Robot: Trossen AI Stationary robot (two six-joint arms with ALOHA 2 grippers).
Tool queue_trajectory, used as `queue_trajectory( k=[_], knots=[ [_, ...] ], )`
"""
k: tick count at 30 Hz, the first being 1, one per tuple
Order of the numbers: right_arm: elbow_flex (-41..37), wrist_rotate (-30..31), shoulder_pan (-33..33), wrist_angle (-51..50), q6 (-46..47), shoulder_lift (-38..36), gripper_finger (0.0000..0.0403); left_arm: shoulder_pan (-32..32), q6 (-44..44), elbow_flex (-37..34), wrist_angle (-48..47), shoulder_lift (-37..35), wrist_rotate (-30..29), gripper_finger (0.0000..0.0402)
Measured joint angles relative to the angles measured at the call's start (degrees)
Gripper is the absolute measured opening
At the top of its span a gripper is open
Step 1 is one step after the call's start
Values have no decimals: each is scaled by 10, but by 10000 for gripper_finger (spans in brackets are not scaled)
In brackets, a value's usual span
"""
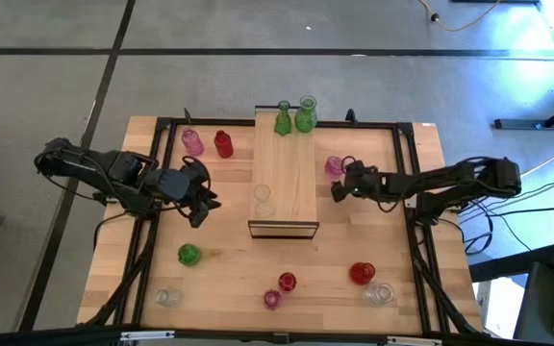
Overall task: Sort vases onto shelf
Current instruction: Put the top right pink vase on the shelf
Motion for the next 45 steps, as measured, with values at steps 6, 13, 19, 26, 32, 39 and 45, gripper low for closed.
queue_trajectory(
  k=[6,13,19,26,32,39,45],
  knots=[
    [-47,-21,-37,116,-83,0,321,0,0,0,20,0,1,145],
    [-81,-43,-104,216,-169,0,300,0,0,0,21,0,1,145],
    [-86,-115,-154,266,-240,0,299,0,-8,0,21,0,1,145],
    [-86,-173,-189,294,-284,0,299,0,-15,0,22,8,-1,145],
    [-86,-198,-190,317,-300,12,299,1,-15,1,49,31,0,145],
    [-86,-217,-190,388,-293,74,283,3,-12,1,74,69,31,145],
    [-72,-211,-190,443,-293,107,224,3,-10,0,85,90,41,145]
  ],
)
